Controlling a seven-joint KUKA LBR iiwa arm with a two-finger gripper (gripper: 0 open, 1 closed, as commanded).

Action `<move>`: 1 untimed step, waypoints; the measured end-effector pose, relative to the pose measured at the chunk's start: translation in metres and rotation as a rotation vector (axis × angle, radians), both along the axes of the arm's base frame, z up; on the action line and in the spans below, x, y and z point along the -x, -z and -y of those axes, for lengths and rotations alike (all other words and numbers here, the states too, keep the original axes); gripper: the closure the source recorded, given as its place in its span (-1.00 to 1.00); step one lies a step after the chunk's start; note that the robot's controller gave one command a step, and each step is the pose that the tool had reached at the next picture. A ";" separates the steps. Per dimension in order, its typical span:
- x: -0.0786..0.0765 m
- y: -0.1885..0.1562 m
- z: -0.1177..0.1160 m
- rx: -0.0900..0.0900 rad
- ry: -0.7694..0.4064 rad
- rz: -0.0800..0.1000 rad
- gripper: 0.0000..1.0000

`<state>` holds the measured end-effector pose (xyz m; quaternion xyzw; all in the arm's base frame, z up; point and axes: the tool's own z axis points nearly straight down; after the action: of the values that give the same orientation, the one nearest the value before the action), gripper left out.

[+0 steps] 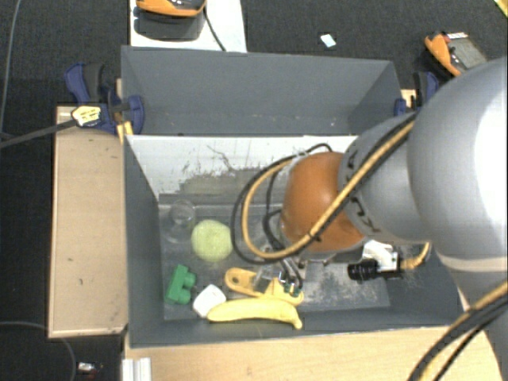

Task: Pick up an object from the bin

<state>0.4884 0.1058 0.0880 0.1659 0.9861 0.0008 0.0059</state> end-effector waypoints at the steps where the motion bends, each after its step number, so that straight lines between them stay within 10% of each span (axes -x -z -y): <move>1: -0.012 -0.014 0.006 0.003 -0.270 0.005 1.00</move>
Offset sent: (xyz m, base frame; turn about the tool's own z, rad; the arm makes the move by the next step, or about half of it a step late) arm 0.0026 0.0010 -0.0114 0.0403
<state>0.5008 0.0995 0.1016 0.0315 0.9995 0.0005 0.0084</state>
